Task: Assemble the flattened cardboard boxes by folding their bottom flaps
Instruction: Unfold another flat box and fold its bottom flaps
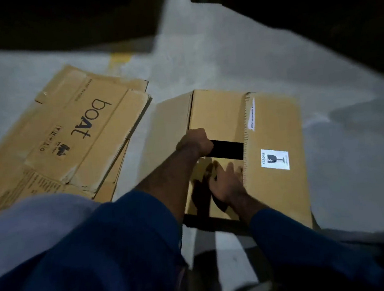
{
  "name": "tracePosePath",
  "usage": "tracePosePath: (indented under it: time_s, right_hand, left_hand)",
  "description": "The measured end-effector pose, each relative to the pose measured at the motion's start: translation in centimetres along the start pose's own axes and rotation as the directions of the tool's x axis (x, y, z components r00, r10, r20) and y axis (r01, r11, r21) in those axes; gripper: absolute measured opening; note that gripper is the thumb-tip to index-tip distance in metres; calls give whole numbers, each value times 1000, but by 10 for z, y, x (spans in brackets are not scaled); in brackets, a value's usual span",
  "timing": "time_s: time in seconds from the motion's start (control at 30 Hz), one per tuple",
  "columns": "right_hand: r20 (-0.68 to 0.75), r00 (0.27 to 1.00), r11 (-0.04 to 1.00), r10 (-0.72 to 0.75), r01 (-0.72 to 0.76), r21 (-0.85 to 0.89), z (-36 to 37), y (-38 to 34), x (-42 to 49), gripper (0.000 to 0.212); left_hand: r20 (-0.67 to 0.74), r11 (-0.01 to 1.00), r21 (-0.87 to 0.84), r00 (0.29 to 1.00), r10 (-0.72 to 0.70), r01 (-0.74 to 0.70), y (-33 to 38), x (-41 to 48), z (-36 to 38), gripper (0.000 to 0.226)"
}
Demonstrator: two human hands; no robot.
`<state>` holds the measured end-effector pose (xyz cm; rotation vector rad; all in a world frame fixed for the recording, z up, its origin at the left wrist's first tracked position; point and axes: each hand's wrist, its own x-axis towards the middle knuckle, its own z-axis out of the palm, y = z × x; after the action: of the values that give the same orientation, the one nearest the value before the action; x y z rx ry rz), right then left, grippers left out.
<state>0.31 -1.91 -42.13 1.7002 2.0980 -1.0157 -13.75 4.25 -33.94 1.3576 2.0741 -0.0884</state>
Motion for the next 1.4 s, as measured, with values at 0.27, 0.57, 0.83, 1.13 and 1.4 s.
tracePosePath:
  time_s: [0.27,0.57,0.83,1.13,1.4]
  right_hand:
    - [-257,964,982,69,-110,-151,-57,-6,-61,85]
    - [-374,868,935,328,-356,-6,-90,127,-91,79]
    - [-269,839,873,473,-404,275,-61,173,-53,57]
    - [-309,846,807,434,-518,-284,-94,194,-15,26]
    - [-199,905,823,376,-425,-377,-101,199,1,13]
  left_hand:
    - [77,944,205,966,248,-259,32,-91,-50,37]
    - [203,751,418,858,471,-511,102,-166,-45,36]
    - [457,630,453,771,443,-630,154,-144,-25,45]
    - [401,606,339,693,599,-720,186,-132,-13,43]
    - [427,599,374,705,566,-708,181,-134,-16,45]
